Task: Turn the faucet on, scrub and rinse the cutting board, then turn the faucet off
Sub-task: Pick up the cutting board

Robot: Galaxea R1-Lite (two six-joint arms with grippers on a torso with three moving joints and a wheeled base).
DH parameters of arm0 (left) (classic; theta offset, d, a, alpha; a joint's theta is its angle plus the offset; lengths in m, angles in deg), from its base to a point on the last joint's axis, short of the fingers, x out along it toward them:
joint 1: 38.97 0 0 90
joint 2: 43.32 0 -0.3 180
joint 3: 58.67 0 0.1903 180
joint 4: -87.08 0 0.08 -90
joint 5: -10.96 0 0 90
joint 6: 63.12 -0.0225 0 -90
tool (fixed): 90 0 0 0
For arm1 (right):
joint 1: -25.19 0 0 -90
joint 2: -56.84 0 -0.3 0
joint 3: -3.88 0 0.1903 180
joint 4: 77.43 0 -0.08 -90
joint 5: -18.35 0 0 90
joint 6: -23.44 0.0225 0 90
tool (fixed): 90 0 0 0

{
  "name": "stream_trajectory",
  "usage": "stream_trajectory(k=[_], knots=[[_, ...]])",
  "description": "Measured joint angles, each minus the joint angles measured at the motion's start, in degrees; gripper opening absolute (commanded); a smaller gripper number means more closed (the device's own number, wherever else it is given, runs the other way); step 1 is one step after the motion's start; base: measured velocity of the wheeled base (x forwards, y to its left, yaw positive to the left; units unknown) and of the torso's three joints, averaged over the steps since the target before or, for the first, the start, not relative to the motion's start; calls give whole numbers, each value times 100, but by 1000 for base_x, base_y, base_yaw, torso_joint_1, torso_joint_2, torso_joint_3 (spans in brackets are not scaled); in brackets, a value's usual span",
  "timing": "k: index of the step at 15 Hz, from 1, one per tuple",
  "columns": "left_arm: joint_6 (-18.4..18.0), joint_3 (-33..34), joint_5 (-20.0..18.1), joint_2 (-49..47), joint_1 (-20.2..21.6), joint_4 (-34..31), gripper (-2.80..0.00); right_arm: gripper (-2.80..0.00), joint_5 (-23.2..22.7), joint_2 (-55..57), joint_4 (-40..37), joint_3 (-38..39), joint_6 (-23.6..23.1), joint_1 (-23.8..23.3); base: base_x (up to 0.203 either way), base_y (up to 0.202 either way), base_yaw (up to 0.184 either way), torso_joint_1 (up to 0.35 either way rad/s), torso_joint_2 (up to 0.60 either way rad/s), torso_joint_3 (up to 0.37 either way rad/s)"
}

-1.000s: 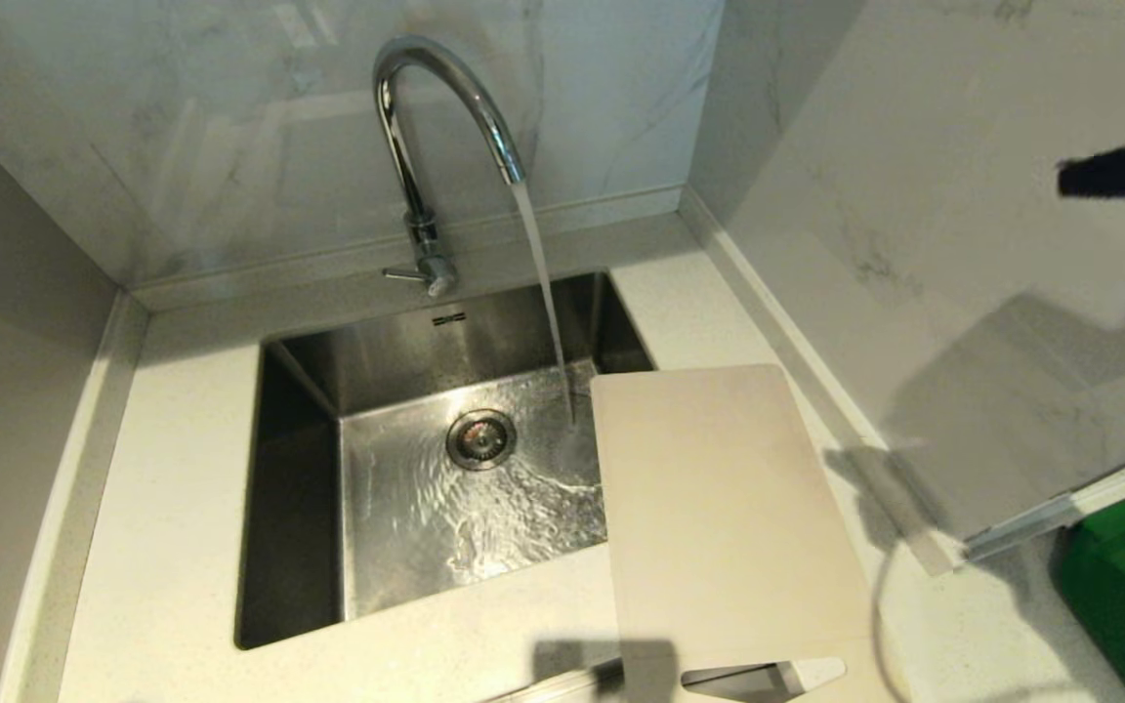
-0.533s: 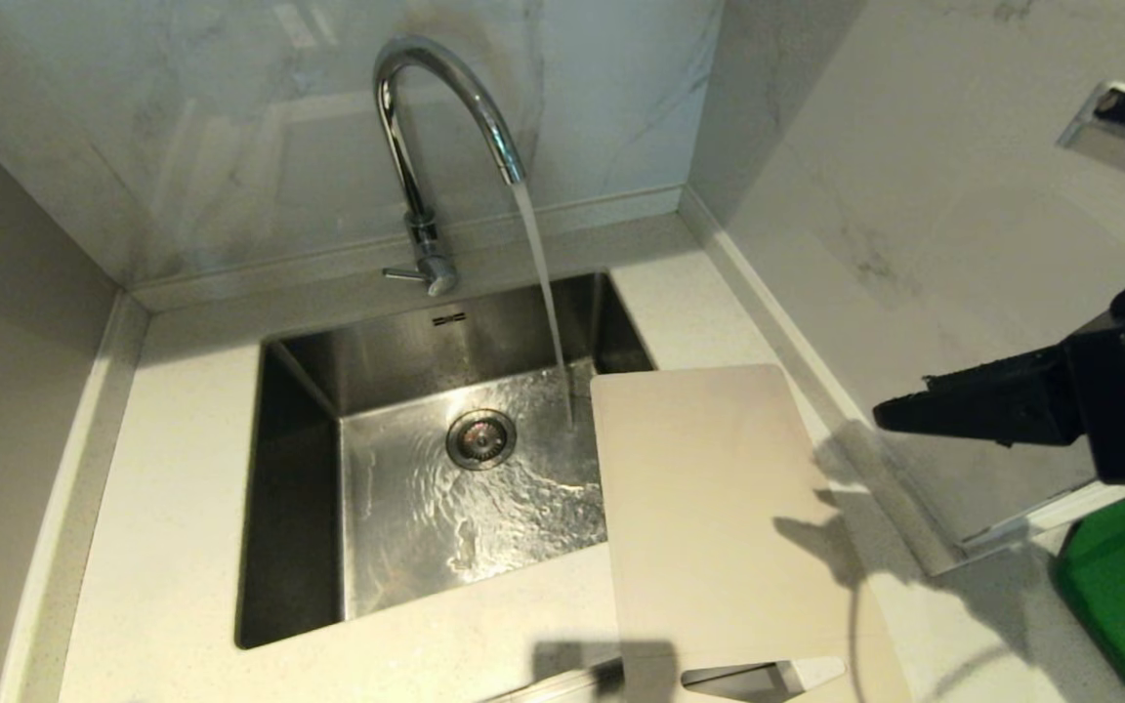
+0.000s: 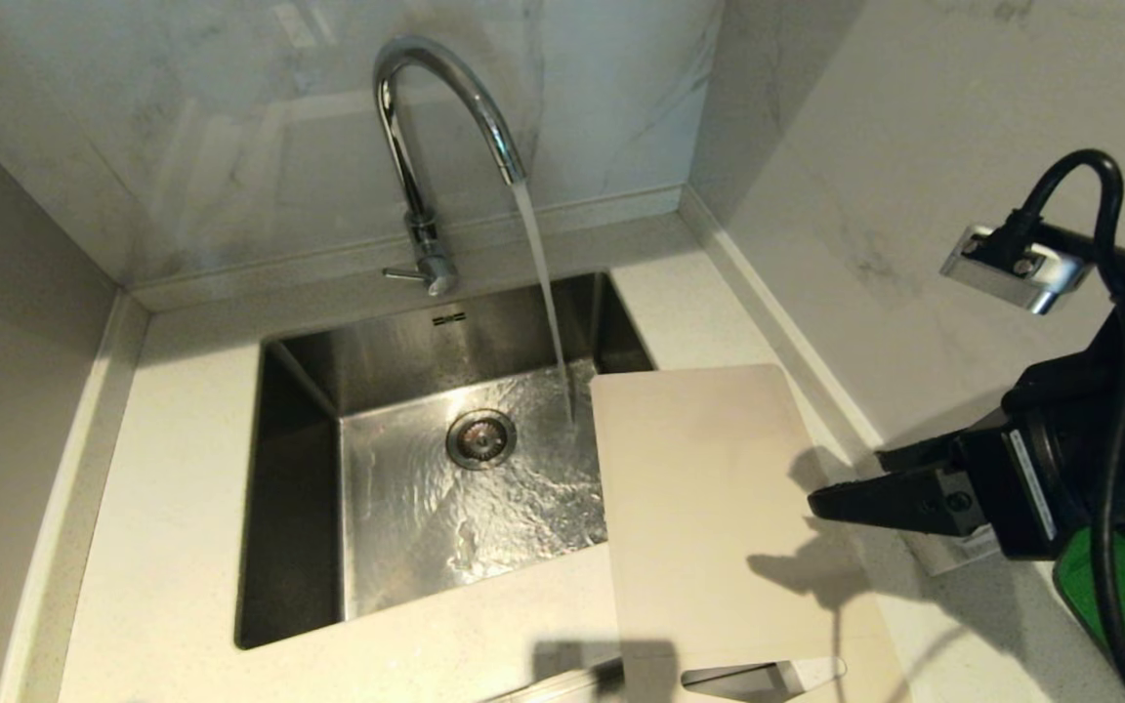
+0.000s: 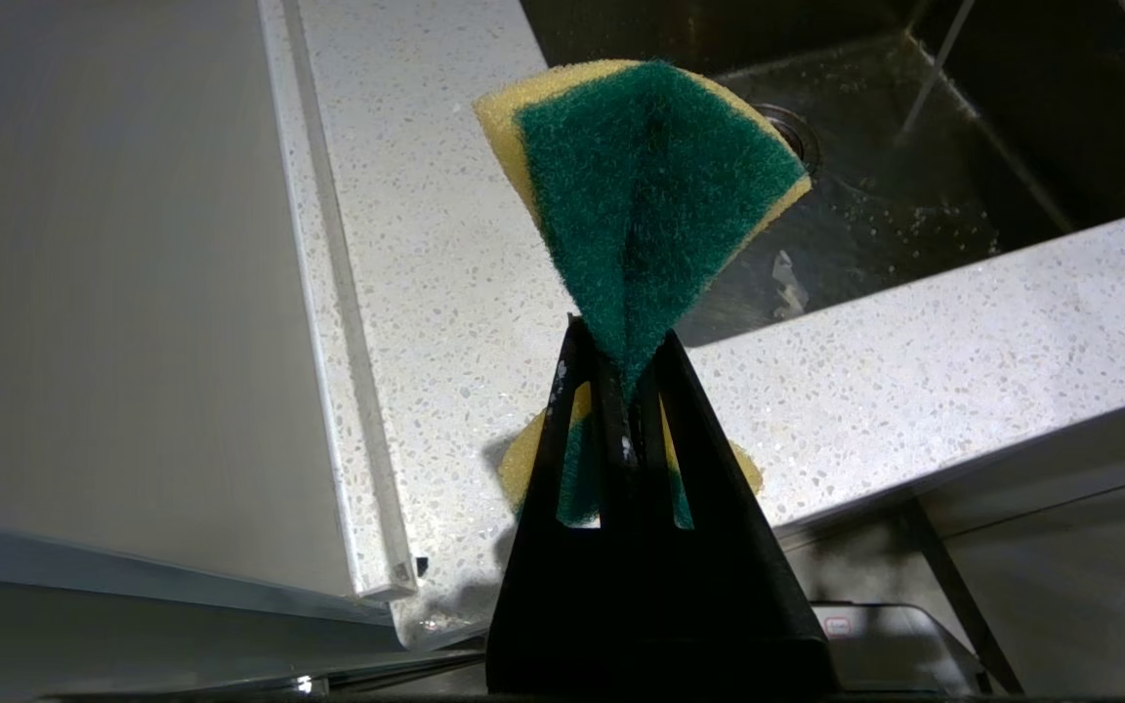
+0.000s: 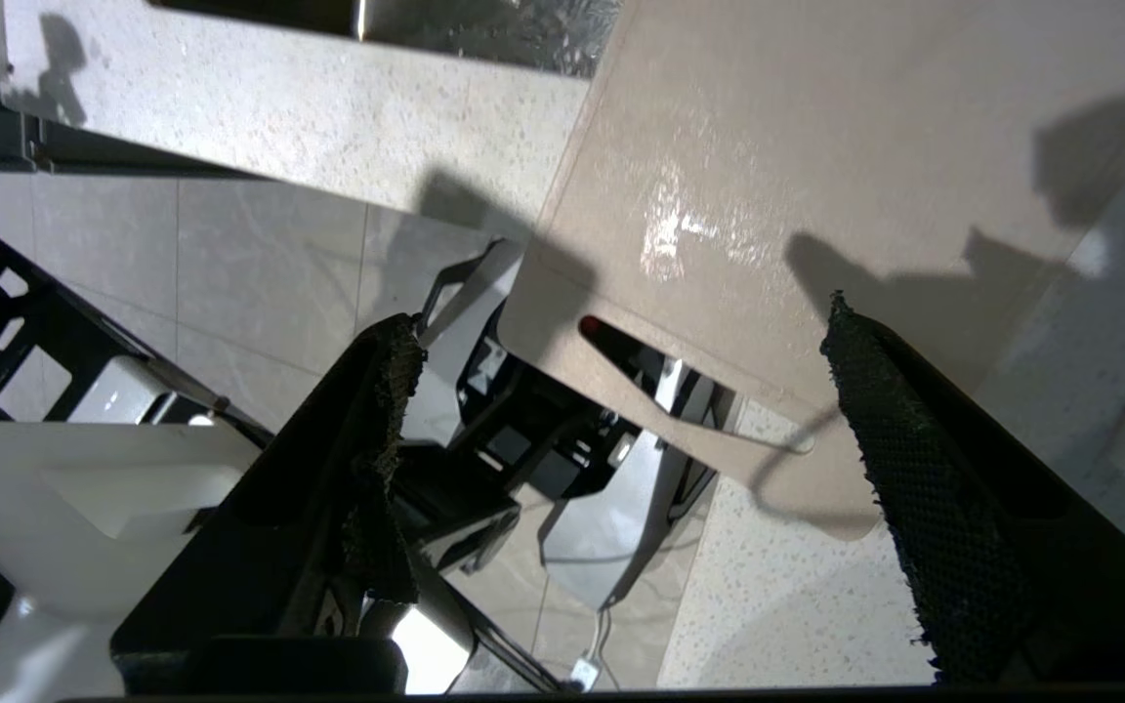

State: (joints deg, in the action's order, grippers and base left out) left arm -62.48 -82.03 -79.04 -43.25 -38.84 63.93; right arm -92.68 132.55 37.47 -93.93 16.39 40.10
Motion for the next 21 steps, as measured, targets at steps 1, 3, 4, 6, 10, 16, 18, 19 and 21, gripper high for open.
stream_trajectory(k=[1,3,4,6,10,16,18,19,21], knots=[[2,0,0,0,2,5,-280,0,17,26,2,130,-95,2,0,0,0,0,0,0],[7,0,0,0,0,2,-280,0,142,40,9,468,-804,12,0,0,0,0,0,0],[7,0,0,0,0,2,-280,0,339,23,5,638,-1256,73,0,0,0,0,0,0],[10,0,0,0,0,0,-280,0,842,-36,6,851,-1725,488,0,0,0,0,0,0],[5,0,0,0,-2,0,-280,0,1823,-84,2,1567,-2530,1325,0,0,0,0,0,0],[0,0,0,0,0,2,-280,0,2213,266,50,2360,-3442,1637,0,0,0,0,0,0],[5,0,0,0,-2,0,-280,0,2216,404,240,2645,-3462,1643,0,0,0,0,0,0],[5,0,0,0,0,2,-280,0,2217,464,491,2841,-3470,1643,0,0,0,0,0,0],[2,0,0,0,0,0,-280,0,2221,580,1141,3306,-3565,1643,0,0,0,0,0,0]])
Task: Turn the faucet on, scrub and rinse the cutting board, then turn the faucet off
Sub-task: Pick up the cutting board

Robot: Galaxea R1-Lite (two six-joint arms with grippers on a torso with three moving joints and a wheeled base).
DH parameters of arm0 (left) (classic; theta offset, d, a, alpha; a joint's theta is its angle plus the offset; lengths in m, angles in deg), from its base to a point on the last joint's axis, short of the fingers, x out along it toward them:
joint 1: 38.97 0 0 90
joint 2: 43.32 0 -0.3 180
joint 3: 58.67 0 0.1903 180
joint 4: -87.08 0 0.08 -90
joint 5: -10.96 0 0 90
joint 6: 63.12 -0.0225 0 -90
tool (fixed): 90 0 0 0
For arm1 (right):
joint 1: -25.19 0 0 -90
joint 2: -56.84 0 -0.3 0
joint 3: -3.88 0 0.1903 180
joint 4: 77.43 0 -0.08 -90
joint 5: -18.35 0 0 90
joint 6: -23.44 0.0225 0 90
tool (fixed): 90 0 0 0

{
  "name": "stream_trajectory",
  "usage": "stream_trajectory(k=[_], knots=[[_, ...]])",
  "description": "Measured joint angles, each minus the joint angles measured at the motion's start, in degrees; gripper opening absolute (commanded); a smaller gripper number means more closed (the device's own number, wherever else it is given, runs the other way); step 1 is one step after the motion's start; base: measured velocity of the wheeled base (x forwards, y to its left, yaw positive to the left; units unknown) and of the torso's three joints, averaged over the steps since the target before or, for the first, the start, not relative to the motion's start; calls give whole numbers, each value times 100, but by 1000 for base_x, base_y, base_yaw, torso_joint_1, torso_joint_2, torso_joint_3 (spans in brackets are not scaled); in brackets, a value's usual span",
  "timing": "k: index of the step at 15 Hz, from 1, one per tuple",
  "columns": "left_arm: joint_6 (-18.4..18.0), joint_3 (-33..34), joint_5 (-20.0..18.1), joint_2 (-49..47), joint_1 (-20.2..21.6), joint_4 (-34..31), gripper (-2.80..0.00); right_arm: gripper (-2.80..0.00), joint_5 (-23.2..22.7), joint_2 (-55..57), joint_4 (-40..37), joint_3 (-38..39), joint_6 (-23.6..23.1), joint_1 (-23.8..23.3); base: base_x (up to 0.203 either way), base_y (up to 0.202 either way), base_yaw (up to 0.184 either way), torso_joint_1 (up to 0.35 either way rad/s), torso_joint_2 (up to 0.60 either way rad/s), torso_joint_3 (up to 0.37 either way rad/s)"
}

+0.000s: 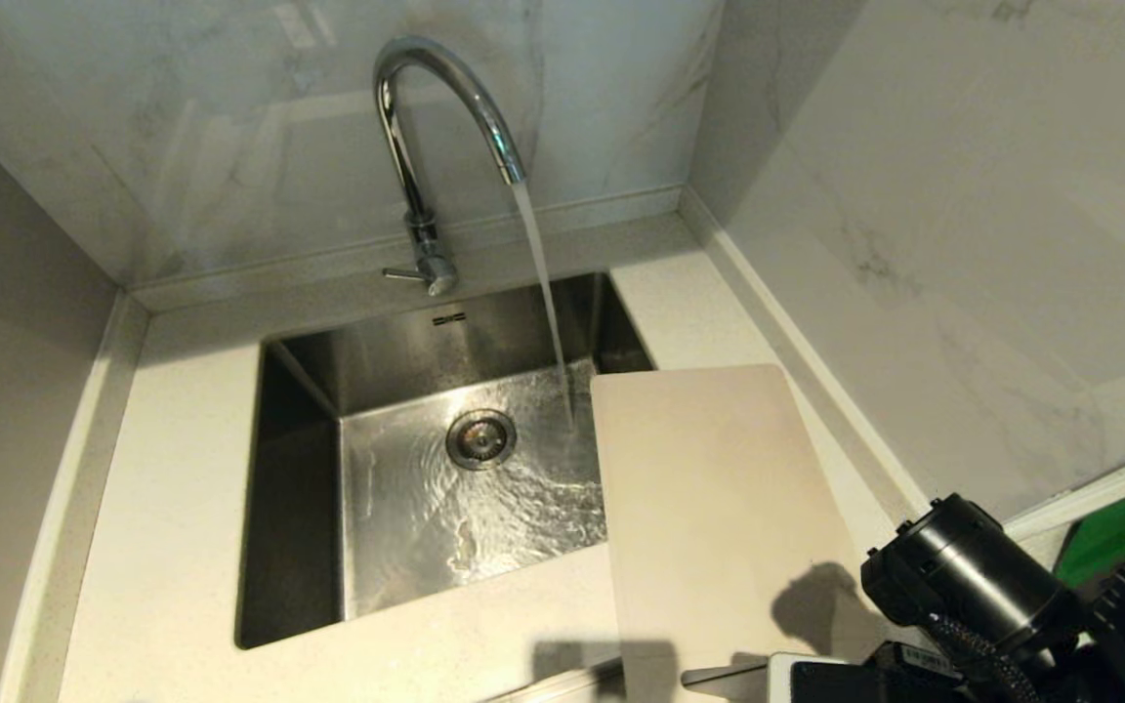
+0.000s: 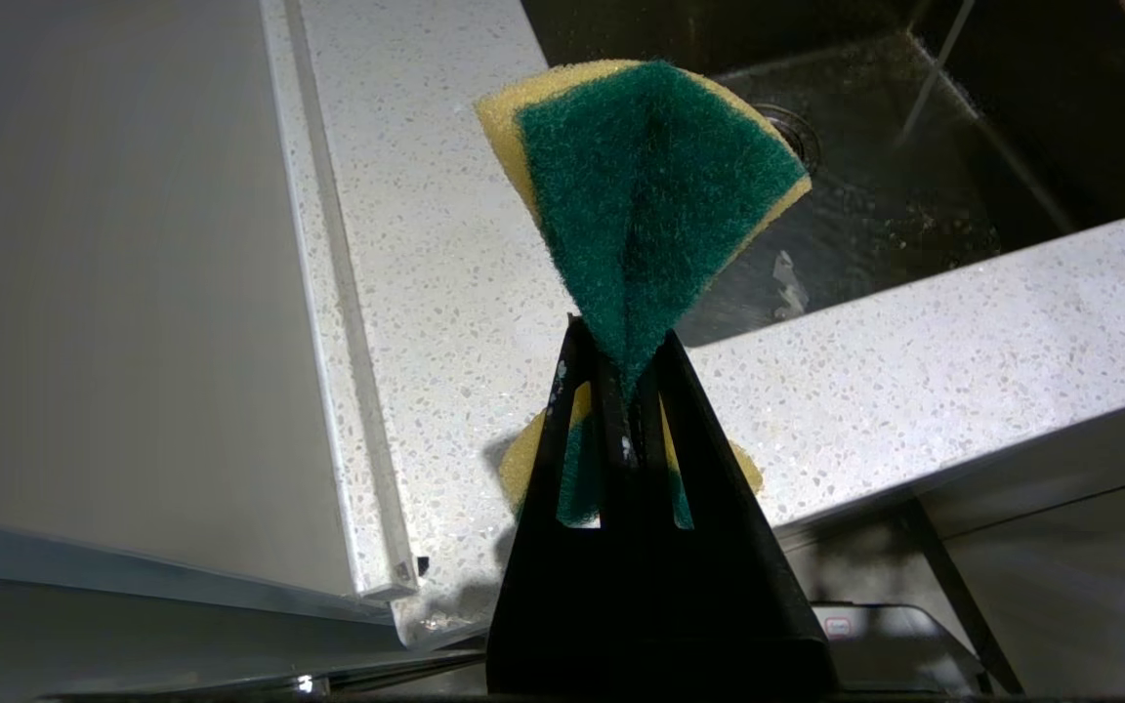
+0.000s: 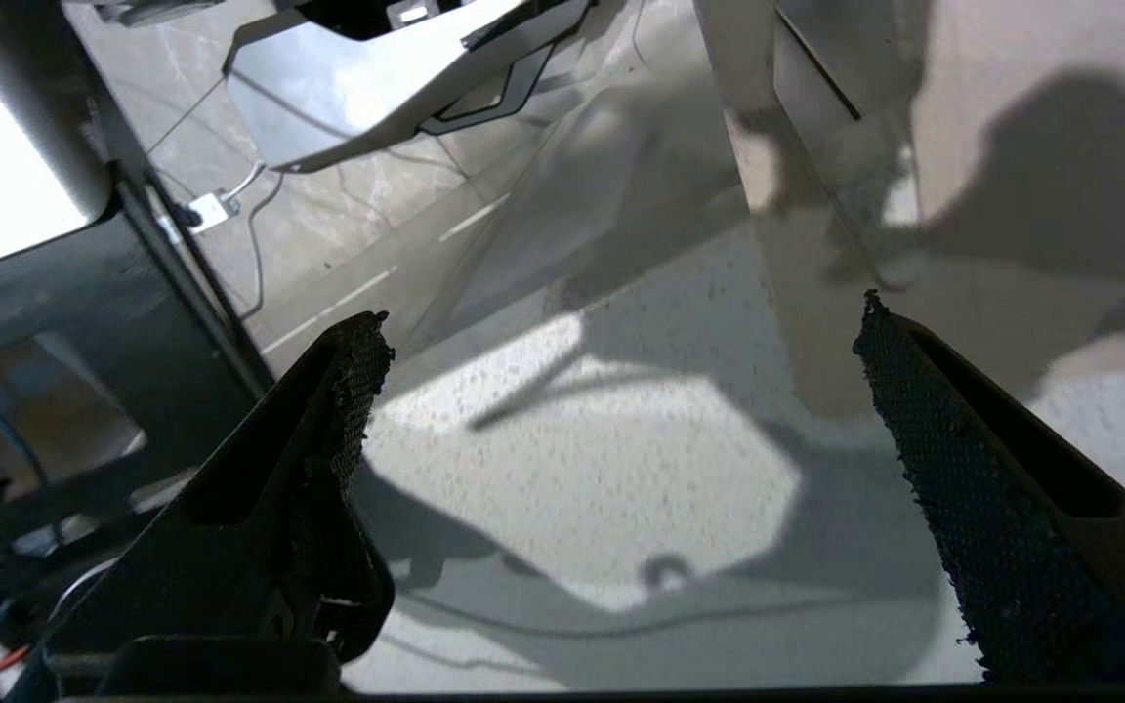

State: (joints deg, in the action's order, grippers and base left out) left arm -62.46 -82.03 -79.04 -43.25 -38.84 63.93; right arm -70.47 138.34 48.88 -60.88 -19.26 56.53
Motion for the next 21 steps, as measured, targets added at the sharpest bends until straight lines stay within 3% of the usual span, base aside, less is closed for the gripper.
stream_trajectory(k=[4,6,12,15,21], knots=[[2,0,0,0,0,2,-280,0,82,263,1097,603,-204,283,0,0,0,0,0,0],[2,0,0,0,0,2,-280,0,399,324,1284,711,-262,494,0,0,0,0,0,0],[0,0,0,0,-6,2,-280,0,791,474,1626,849,-853,686,0,0,0,0,0,0],[1,0,0,0,2,2,-280,0,829,568,1677,888,-943,800,0,0,0,0,0,0],[-2,0,0,0,0,2,-280,0,851,977,2569,1236,-1067,895,0,0,0,0,0,0]])
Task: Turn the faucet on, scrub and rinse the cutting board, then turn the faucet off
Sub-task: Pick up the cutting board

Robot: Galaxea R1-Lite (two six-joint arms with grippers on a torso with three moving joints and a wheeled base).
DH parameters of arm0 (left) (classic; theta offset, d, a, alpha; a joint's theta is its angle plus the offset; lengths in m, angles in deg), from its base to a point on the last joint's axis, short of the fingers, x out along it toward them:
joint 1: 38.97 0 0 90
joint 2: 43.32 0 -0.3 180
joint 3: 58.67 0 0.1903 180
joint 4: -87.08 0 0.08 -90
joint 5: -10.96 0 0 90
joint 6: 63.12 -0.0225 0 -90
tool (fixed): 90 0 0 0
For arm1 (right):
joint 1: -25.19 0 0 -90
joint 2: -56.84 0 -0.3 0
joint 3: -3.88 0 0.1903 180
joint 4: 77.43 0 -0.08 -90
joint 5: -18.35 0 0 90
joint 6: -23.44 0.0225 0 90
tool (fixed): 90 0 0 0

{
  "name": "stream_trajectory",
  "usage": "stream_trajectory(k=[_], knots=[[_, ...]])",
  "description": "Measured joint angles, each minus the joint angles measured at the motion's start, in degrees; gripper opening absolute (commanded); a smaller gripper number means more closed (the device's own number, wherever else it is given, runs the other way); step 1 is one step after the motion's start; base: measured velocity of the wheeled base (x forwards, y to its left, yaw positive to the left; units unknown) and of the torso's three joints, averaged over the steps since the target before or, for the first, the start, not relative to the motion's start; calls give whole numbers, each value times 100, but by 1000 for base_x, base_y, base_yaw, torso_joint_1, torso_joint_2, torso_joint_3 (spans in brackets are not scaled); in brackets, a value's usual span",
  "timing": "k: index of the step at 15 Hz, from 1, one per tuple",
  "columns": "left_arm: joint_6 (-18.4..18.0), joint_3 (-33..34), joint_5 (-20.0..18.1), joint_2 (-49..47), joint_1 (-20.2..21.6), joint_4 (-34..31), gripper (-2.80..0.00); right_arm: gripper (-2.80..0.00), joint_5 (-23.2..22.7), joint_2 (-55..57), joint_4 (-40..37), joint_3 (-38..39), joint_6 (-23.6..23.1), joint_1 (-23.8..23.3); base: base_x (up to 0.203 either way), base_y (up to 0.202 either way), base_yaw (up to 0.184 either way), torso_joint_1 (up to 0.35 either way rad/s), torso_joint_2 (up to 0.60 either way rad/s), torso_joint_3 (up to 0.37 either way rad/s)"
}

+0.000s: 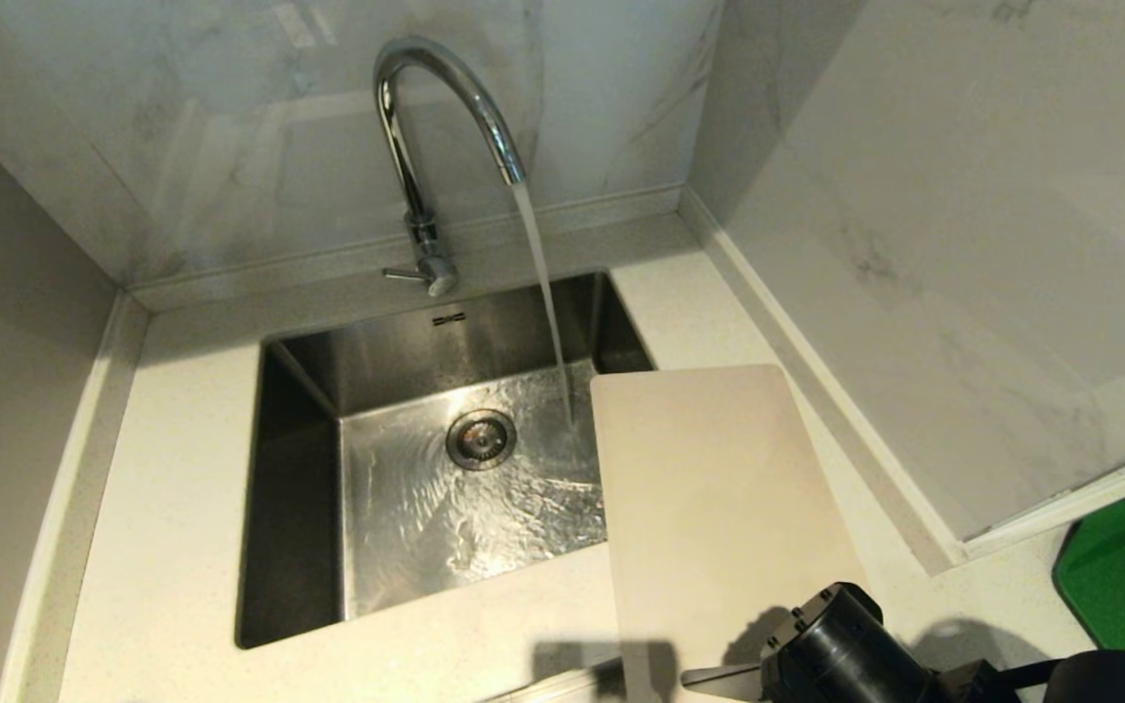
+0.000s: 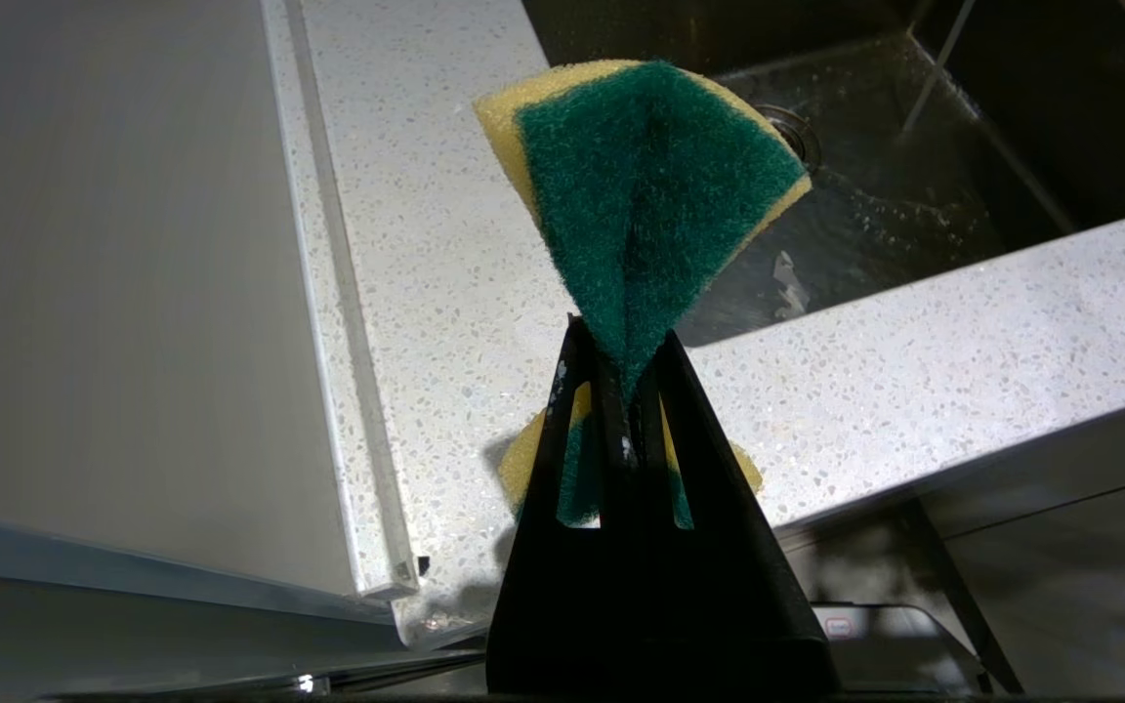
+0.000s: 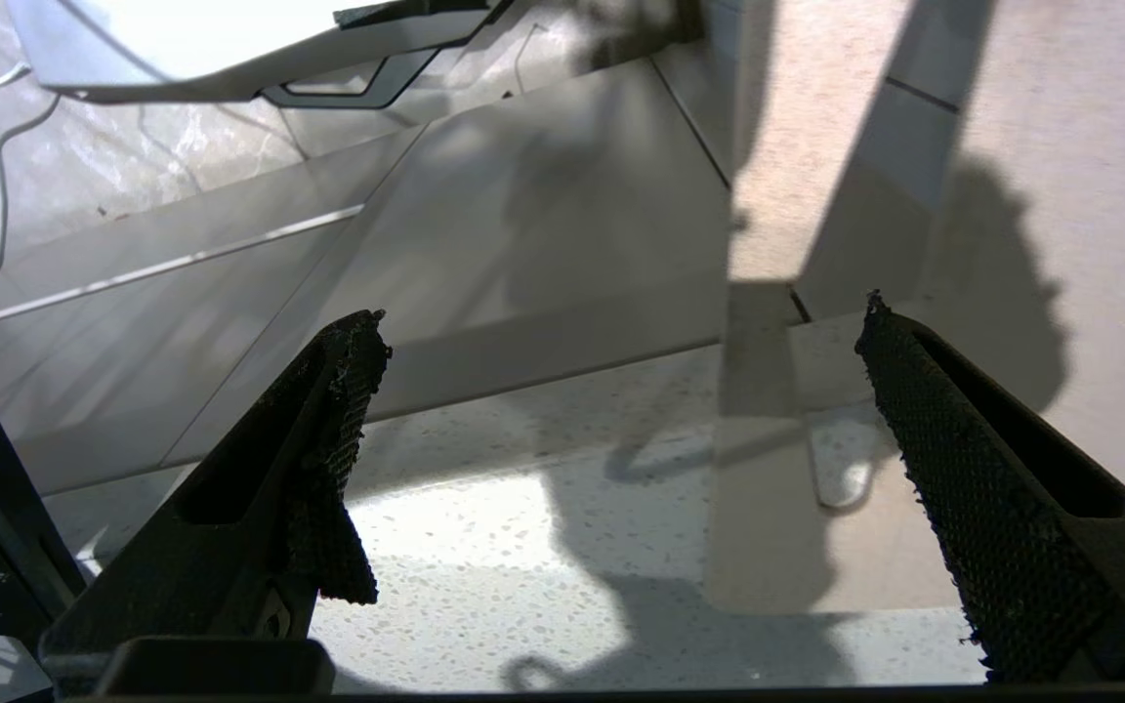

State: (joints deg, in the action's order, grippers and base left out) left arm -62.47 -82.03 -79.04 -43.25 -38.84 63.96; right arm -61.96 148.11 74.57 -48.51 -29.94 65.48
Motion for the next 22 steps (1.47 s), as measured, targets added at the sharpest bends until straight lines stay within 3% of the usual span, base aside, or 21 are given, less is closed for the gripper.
stream_trajectory(k=[16,22], knots=[[4,0,0,0,-2,2,-280,0,69,587,393,35,-112,-109,0,0,0,0,0,0],[2,0,0,0,-2,0,-280,0,72,918,678,36,-254,-392,0,0,0,0,0,0]])
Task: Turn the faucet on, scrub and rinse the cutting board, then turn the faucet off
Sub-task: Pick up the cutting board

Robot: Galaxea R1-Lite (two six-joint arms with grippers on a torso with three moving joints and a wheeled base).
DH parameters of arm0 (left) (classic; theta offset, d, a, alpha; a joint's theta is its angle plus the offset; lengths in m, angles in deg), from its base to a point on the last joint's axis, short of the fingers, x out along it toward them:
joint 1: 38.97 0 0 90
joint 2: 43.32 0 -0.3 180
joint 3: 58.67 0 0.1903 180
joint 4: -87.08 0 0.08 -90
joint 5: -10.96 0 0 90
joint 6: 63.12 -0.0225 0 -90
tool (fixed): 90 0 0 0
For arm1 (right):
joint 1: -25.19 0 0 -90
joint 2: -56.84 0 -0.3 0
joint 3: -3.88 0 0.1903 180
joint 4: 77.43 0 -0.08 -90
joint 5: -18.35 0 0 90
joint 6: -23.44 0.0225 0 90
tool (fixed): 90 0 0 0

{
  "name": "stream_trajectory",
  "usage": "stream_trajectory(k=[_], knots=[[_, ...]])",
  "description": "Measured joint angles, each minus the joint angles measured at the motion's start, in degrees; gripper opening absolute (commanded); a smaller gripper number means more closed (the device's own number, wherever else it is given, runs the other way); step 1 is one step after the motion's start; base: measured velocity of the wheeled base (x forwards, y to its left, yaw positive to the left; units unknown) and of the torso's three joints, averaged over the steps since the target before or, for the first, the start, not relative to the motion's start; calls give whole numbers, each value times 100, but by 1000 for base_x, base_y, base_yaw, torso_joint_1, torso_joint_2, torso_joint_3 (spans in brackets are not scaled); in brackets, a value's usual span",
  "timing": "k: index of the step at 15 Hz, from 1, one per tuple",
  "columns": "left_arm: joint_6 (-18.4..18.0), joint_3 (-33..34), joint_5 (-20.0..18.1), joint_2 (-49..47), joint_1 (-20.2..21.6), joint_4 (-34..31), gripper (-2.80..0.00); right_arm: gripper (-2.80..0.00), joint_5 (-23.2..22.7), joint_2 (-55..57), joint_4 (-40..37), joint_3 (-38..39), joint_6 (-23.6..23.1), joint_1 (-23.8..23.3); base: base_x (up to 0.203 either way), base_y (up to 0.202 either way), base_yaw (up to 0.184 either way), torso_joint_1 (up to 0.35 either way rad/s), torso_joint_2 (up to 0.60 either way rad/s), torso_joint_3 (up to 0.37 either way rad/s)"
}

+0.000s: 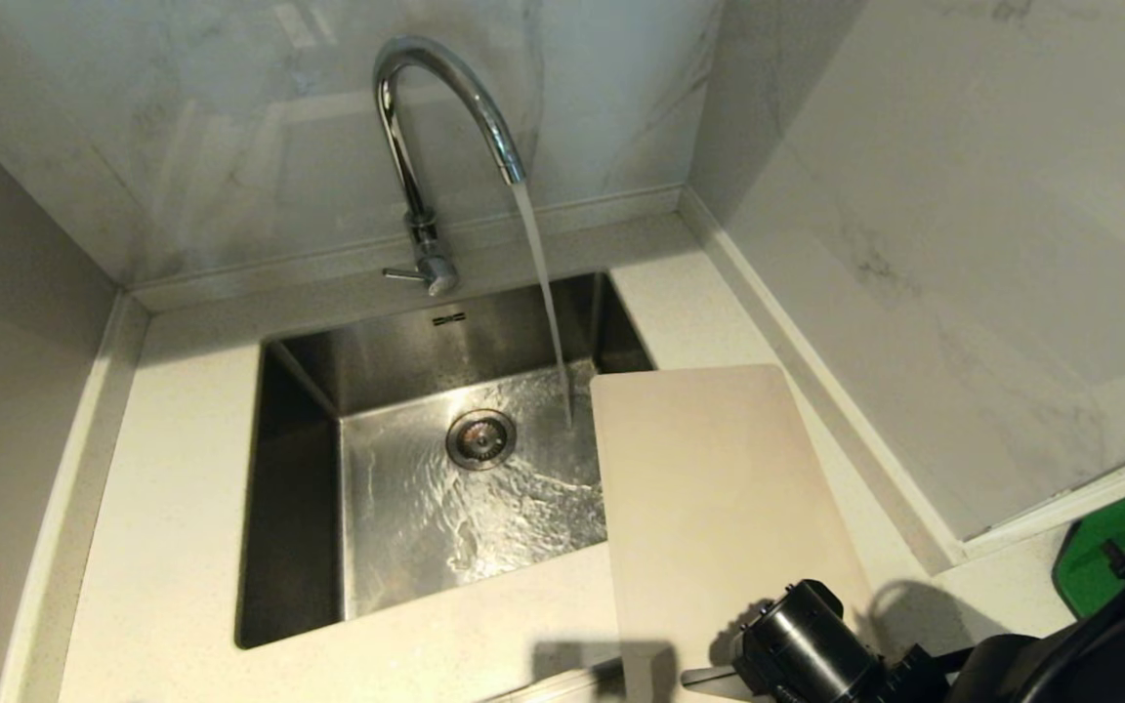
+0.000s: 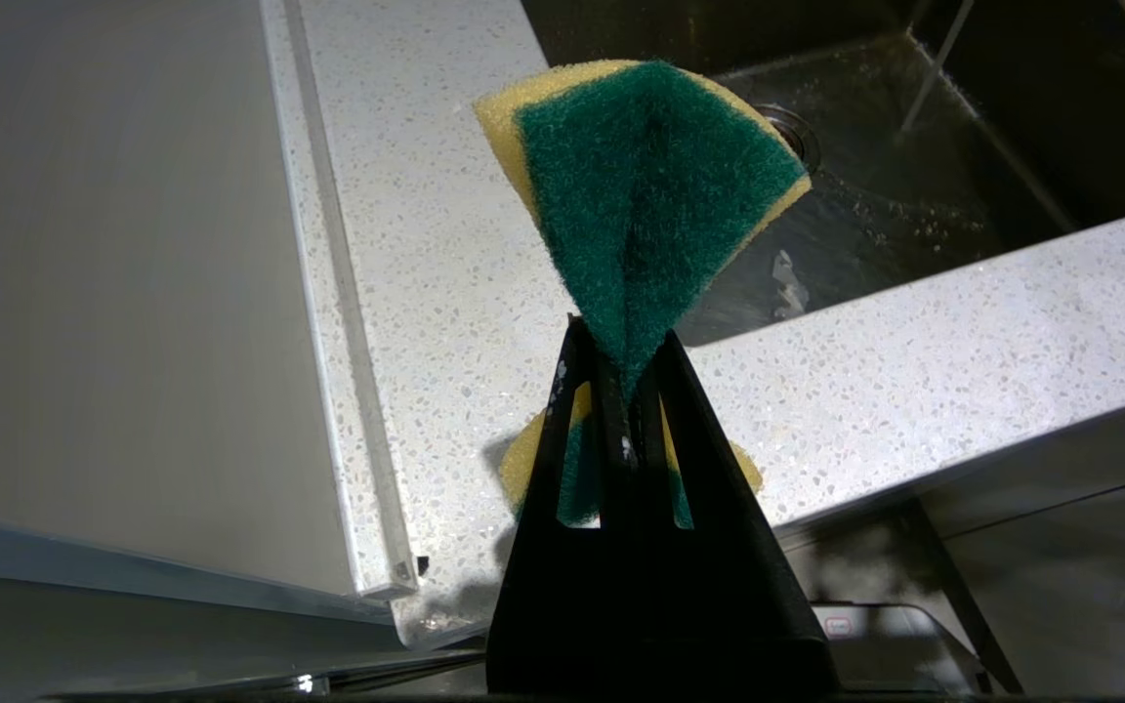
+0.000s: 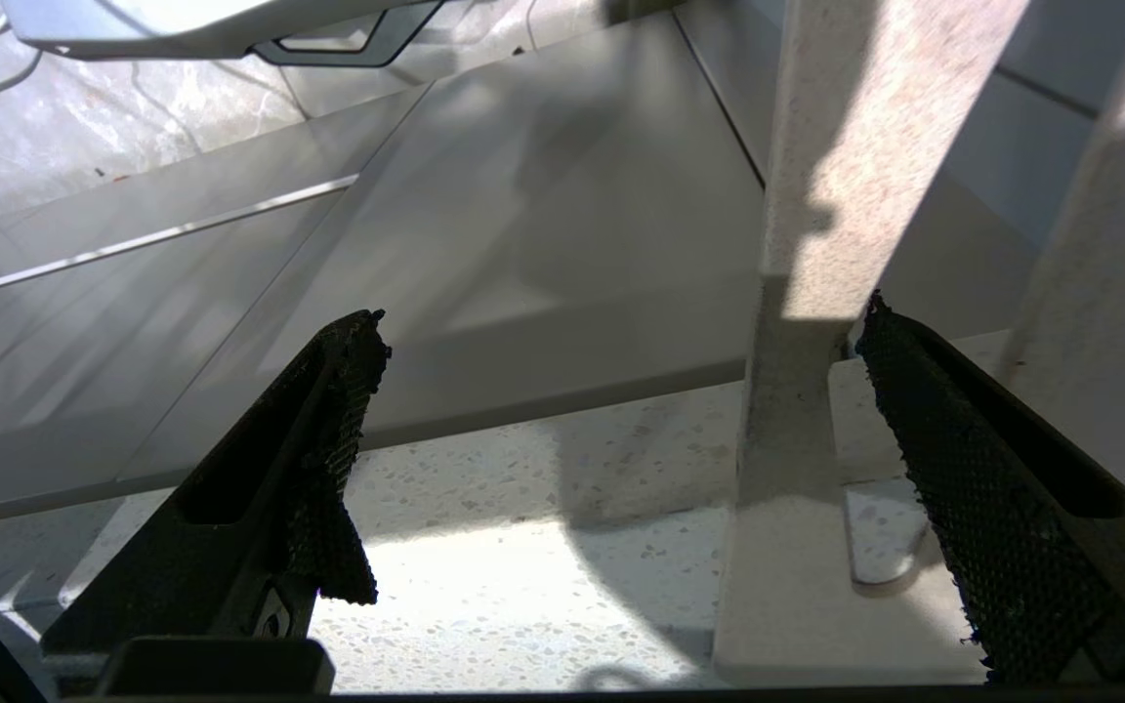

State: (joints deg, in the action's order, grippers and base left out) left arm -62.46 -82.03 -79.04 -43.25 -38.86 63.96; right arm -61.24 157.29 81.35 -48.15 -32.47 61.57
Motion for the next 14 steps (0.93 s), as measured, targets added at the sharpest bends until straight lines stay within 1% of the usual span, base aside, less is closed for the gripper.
stream_trajectory(k=[5,11,14], knots=[[-1,0,-1,0,1,0,-280,0,-2,221,158,16,-10,-39,0,0,0,0,0,0],[1,0,0,0,5,0,-280,0,10,656,998,318,-155,-35,0,0,0,0,0,0],[2,0,0,0,3,0,-280,0,256,806,1058,427,-244,-33,0,0,0,0,0,0]])
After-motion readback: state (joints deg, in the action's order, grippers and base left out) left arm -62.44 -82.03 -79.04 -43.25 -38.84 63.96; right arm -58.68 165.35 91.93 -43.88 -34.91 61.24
